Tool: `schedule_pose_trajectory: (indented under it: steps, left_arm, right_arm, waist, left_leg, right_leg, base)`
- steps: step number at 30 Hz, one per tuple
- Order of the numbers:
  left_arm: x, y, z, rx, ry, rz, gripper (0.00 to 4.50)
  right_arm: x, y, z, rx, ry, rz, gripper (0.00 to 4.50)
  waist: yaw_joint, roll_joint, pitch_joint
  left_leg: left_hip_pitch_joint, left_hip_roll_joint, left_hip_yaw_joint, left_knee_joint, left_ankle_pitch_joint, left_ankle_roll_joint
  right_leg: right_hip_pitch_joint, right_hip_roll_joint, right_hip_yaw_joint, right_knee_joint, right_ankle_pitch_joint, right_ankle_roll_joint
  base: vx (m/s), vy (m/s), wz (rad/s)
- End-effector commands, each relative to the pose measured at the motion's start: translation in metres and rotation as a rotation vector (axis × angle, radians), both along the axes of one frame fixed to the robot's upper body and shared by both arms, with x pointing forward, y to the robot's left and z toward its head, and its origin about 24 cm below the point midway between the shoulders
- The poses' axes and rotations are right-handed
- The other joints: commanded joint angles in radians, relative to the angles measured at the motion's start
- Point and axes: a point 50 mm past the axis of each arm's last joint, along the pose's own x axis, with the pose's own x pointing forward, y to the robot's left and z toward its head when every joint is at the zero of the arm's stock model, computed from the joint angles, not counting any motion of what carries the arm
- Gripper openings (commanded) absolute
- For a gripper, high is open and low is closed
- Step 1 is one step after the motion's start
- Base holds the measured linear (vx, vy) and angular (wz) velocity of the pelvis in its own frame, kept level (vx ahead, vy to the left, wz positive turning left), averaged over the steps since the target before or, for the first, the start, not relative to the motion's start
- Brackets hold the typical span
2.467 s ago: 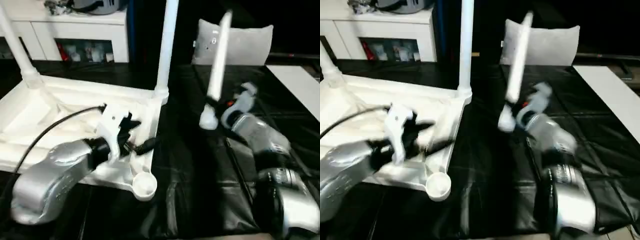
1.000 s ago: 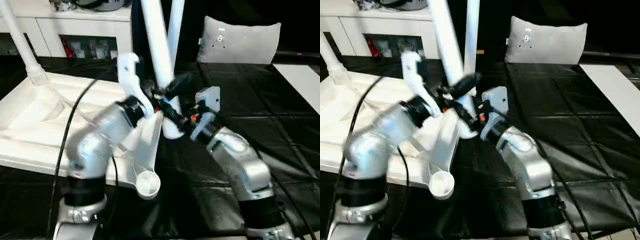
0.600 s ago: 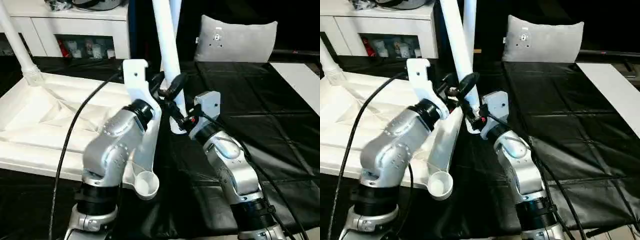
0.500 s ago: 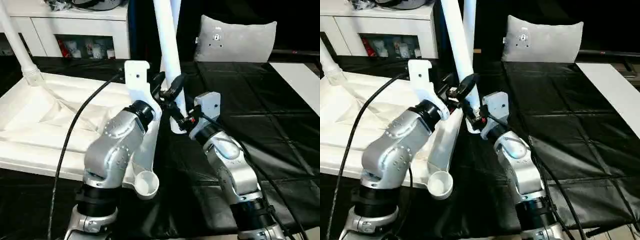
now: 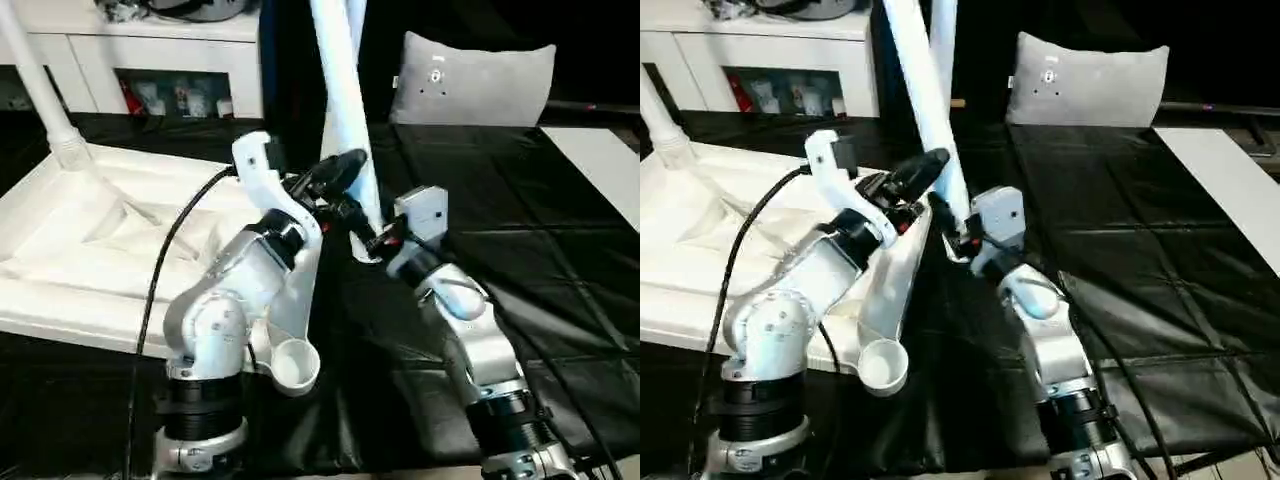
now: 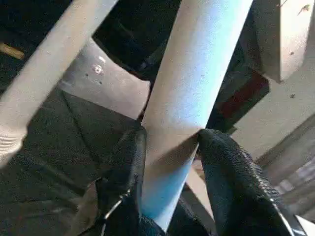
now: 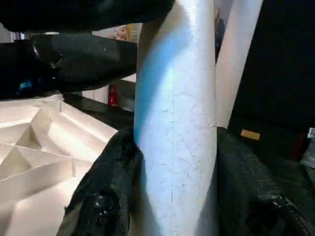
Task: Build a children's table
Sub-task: Pick table leg
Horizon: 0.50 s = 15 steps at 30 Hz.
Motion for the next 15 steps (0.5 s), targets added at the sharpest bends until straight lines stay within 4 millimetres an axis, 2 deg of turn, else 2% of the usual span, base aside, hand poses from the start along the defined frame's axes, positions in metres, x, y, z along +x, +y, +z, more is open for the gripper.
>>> schedule_pose_trajectory:
  steps: [1,3,6,9,10,11,15]
  left_arm:
    - [-0.0024,-0.0141,0.0041,-0.029,-0.002,-0.092,2.27]
    - [-0.003,-0.014,0.0055,-0.026,-0.02,-0.105,2.22]
    - [-0.0041,-0.0146,0.0076,-0.008,-0.042,-0.124,2.71]
    - [-0.0063,-0.0158,0.0078,0.041,-0.067,-0.14,2.78]
    - [-0.0063,-0.0161,0.0072,0.073,-0.083,-0.138,2.96]
    - [-0.0057,-0.0163,0.0056,0.119,-0.099,-0.129,3.12]
    - [-0.0033,-0.017,0.0001,0.246,-0.139,-0.088,3.33]
  right_arm:
    - [-0.0007,0.0112,0.0082,-0.025,-0.049,0.069,1.88]
    - [-0.0014,0.0116,0.0064,-0.038,-0.051,0.076,1.88]
    - [-0.0025,0.0134,0.0045,-0.061,-0.052,0.092,1.88]
    - [-0.0036,0.0162,0.0038,-0.074,-0.055,0.108,1.88]
    - [-0.0041,0.0173,0.0036,-0.08,-0.055,0.116,1.88]
    - [-0.0044,0.018,0.0033,-0.084,-0.056,0.12,1.88]
    - [-0.0054,0.0198,0.0026,-0.09,-0.058,0.131,1.88]
  waist:
    - [-0.003,0.001,-0.067]
    - [-0.004,0.002,-0.068]
    - [-0.003,0.002,-0.068]
    - [-0.003,0.003,-0.069]
    - [-0.004,0.006,-0.068]
    - [-0.005,0.005,-0.068]
    - [-0.005,0.006,-0.067]
  left_leg:
    - [0.014,0.054,-0.015,-0.07,-0.052,0.04]
    - [0.014,0.054,-0.015,-0.07,-0.057,0.038]
    - [0.014,0.054,-0.016,-0.07,-0.054,0.04]
    - [0.015,0.054,-0.017,-0.07,-0.053,0.039]
    - [0.015,0.055,-0.017,-0.072,-0.061,0.035]
    - [0.016,0.055,-0.016,-0.071,-0.068,0.032]
    - [0.017,0.057,-0.017,-0.073,-0.078,0.025]
  right_leg:
    - [0.052,-0.075,0.049,-0.061,0.081,-0.213]
    - [0.052,-0.075,0.049,-0.061,0.075,-0.214]
    - [0.053,-0.075,0.05,-0.061,0.075,-0.213]
    - [0.052,-0.075,0.049,-0.06,0.071,-0.212]
    - [0.052,-0.075,0.048,-0.061,0.065,-0.213]
    - [0.051,-0.075,0.049,-0.062,0.06,-0.211]
    - [0.05,-0.076,0.049,-0.064,0.038,-0.202]
  base:
    - [0.0,0.0,0.0]
    - [0.0,0.0,0.0]
    - [0.0,0.0,0.0]
    - [0.0,0.0,0.0]
    - [0.0,0.0,0.0]
    - [0.0,0.0,0.0]
    - [0.0,0.0,0.0]
